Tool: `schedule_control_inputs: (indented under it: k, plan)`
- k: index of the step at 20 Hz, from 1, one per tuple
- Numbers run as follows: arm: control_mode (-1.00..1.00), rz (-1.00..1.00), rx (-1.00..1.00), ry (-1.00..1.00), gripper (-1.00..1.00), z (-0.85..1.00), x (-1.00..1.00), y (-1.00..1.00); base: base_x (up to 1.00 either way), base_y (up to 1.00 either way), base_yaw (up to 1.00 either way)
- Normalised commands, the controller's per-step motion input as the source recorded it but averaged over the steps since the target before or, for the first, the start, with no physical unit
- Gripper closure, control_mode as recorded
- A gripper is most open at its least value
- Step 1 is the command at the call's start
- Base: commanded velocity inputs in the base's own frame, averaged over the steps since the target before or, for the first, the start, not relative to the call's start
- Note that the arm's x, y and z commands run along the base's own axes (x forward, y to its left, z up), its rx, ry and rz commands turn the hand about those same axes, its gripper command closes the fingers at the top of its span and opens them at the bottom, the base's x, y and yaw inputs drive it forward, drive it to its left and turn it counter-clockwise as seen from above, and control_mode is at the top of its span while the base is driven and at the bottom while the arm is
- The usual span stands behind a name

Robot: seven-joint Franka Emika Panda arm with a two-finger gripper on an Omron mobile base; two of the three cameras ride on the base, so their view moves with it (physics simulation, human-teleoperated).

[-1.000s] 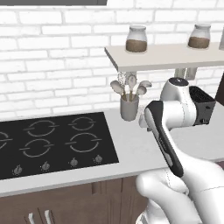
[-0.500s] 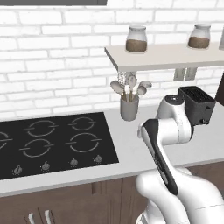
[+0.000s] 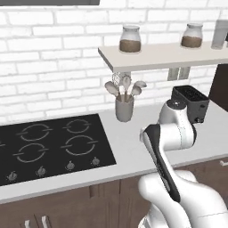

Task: Take a straw from the drawer in front and place it inside the glass cup on the dining counter.

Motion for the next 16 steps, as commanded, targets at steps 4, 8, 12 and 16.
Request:
schedule_control_inputs:
  k: [4, 8, 12, 16]
  plan:
    - [1.0, 0.0, 0.0, 0.0, -1.0, 0.0, 0.0, 0.0, -0.47, 0.38, -0.26]
    - [1.0, 0.0, 0.0, 0.0, -1.0, 0.0, 0.0, 0.0, -0.53, 0.5, -0.37]
    - [1.0, 0.0, 0.0, 0.0, -1.0, 0.0, 0.0, 0.0, -0.53, 0.53, -0.46]
    - [1.0, 0.0, 0.0, 0.0, -1.0, 0.0, 0.0, 0.0, -0.56, 0.4, -0.56]
